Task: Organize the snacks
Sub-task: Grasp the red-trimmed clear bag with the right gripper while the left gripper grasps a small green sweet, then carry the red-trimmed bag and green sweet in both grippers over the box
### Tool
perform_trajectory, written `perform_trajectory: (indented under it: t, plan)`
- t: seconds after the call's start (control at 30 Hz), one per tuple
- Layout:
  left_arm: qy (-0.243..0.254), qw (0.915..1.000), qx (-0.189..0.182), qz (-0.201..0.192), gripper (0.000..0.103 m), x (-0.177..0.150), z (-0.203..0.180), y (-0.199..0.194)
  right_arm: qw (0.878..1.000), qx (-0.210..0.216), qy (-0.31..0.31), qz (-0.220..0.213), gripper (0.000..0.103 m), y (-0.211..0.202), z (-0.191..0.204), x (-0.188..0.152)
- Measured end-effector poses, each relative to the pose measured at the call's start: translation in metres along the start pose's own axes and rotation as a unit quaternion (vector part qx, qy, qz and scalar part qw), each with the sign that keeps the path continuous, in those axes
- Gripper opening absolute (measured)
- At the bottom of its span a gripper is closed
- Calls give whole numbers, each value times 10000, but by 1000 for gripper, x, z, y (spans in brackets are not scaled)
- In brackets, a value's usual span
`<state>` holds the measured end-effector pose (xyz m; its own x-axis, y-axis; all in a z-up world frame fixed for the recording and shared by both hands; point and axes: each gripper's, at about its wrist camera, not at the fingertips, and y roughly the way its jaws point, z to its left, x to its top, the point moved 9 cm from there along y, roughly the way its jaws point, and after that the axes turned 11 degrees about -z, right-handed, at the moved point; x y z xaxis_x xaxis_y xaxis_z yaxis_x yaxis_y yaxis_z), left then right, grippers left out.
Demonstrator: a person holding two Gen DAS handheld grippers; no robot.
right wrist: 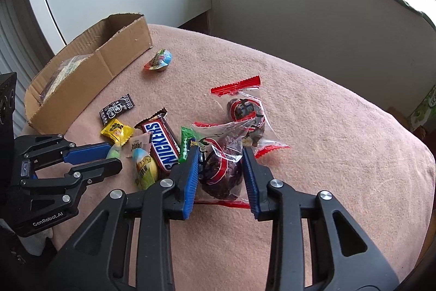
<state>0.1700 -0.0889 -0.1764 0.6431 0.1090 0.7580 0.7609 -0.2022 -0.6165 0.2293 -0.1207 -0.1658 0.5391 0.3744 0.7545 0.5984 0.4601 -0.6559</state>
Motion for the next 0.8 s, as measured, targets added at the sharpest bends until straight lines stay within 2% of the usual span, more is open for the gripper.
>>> perform_trajectory:
  t: [0.37, 0.8]
  plan:
    - [-72, 9998, -67, -194, 19, 8, 0, -21, 9997, 3, 136, -206, 32, -22, -1, 5]
    - [-116, 9976, -43, -675, 19, 31, 10, -67, 9980, 92, 73, -619, 32, -53, 19, 35]
